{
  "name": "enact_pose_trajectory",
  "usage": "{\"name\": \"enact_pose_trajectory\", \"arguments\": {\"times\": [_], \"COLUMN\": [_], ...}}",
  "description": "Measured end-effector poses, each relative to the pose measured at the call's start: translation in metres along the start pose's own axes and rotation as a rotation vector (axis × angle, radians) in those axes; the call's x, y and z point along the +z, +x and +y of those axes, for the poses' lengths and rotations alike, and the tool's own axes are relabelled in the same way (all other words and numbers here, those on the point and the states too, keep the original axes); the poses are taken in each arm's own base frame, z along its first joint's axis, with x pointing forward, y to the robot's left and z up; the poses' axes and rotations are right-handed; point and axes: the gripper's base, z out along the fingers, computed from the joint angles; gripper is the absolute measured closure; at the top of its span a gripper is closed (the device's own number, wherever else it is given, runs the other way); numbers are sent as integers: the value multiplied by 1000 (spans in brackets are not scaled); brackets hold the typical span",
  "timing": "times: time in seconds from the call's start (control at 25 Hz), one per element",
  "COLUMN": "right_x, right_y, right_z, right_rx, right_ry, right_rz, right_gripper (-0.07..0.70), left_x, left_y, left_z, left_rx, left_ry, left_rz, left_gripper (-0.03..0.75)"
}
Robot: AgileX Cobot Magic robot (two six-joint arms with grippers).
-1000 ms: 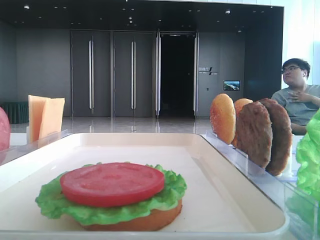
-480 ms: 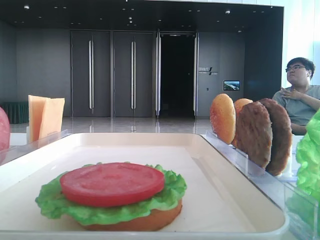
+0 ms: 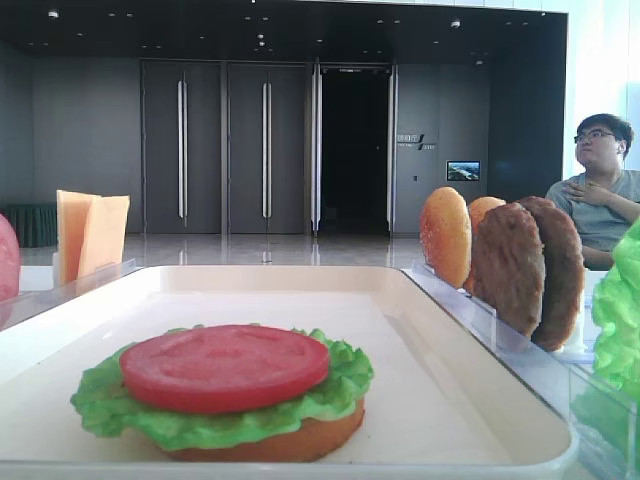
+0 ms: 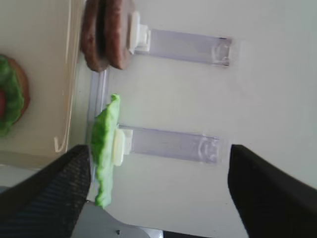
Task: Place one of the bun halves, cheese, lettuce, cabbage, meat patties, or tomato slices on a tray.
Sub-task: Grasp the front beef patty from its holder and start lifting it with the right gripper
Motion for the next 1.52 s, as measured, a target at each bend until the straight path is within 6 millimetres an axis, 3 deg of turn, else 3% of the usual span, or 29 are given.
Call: {"name": "enact_pose_trajectory", "arguments": {"times": [0.28,0.64,0.88,1.52], "right_x": [20,12,33,39], "right_y": [-17,-45,-59,-71], "right_z": [44,59,70,57], "right_rx": [-91,-83,-87,98], "right_ry": [-8,-37,-18,-60], "right_rz": [57,-1,47,124], "right_gripper": [89,123,110,82], "left_x": [0,0,0,0], "left_y": [0,0,0,0], "left_z": [0,0,0,0], "left_rx": [0,0,0,0], "left_ry": [0,0,0,0], "left_rz": [0,0,0,0], "left_gripper": [722,722,722,722]}}
